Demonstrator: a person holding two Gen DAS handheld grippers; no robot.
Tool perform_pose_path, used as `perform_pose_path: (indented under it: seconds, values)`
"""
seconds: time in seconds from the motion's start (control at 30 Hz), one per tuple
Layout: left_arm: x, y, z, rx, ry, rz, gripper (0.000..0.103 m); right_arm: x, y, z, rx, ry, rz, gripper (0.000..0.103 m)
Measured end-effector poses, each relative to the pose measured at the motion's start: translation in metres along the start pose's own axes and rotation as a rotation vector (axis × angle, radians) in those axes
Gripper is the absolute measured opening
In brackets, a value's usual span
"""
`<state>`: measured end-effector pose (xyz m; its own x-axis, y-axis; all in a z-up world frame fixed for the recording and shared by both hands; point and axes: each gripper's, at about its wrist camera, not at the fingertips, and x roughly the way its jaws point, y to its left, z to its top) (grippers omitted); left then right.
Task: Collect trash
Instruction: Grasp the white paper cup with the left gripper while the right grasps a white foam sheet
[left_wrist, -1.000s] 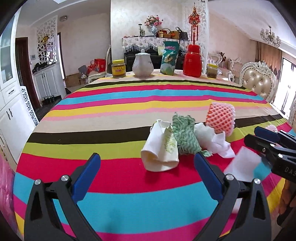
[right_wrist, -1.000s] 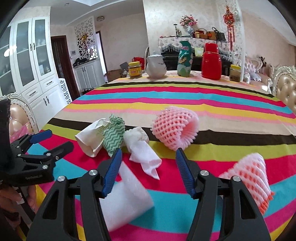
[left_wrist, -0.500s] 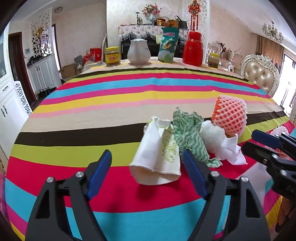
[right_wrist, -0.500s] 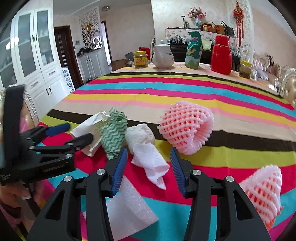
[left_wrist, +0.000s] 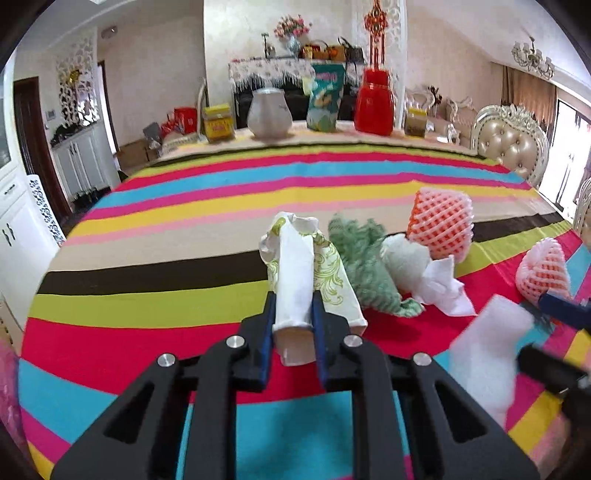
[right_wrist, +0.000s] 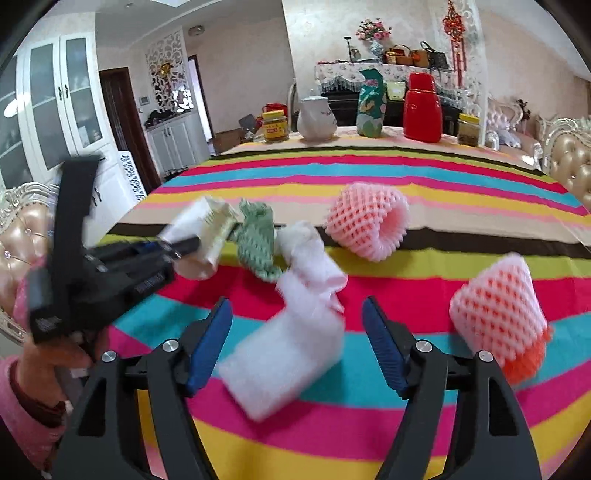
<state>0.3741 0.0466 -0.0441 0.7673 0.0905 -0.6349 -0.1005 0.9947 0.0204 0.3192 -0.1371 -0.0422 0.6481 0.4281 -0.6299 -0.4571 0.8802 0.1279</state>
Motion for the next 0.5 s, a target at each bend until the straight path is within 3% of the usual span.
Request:
perform_pose_path:
  seconds: [0.23,0.5]
  values:
    - [-0.060,0.016,-0.025,0.000,-0.078,0.005,0.018,0.011,0.006,-0.018,0.101,0.040,-0.084,0.073]
    - [-0.106,0.044,-0.052,-0.021,-0.122,-0.032,0.018,0.030,0.026,-0.022,0.149,0.091,-0.119,0.074]
